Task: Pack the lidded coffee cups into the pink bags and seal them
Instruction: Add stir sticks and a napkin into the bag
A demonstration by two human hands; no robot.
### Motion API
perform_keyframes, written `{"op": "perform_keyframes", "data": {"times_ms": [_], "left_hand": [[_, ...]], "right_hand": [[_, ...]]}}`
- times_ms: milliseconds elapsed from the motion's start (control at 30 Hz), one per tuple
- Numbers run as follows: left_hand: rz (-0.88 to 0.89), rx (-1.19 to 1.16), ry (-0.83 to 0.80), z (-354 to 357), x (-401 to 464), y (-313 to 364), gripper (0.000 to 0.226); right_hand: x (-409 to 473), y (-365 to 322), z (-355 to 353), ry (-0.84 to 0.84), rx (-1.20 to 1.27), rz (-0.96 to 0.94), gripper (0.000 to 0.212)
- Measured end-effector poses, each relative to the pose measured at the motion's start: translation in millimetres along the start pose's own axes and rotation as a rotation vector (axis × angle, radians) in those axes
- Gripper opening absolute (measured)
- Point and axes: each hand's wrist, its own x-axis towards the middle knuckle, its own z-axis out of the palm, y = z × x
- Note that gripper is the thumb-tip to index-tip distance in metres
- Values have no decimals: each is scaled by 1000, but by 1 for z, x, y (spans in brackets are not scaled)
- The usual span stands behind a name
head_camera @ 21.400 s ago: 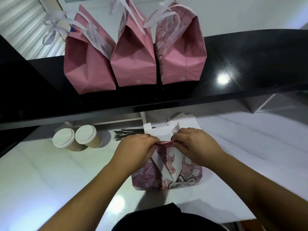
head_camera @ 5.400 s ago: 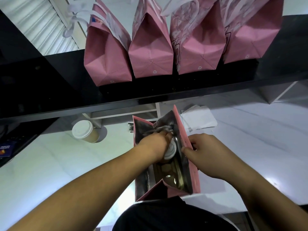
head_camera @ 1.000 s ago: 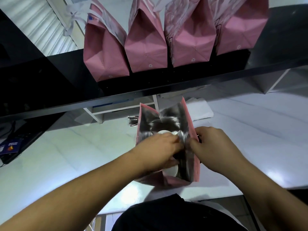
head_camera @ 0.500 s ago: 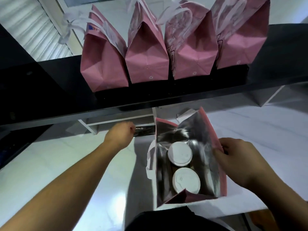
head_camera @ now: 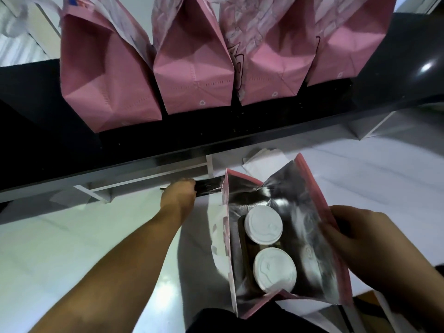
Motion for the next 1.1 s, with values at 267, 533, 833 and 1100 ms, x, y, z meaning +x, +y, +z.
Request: {"op": "perform_keyframes", "data": {"times_ms": [267, 533, 833, 1100], "left_hand": [[43, 37, 6, 4, 9, -11, 20], [20, -22, 63, -17, -6, -18, 16], [-77, -524, 81, -101, -111, -12, 4], [148, -495, -68, -207, -194, 75, 19]], "right_hand": [[0, -8, 2, -3, 13, 40, 25], [0, -8, 2, -7, 18, 23, 25], [3, -8, -2, -83, 57, -81, 30], [10, 0, 1, -62, 61, -170, 31]]}}
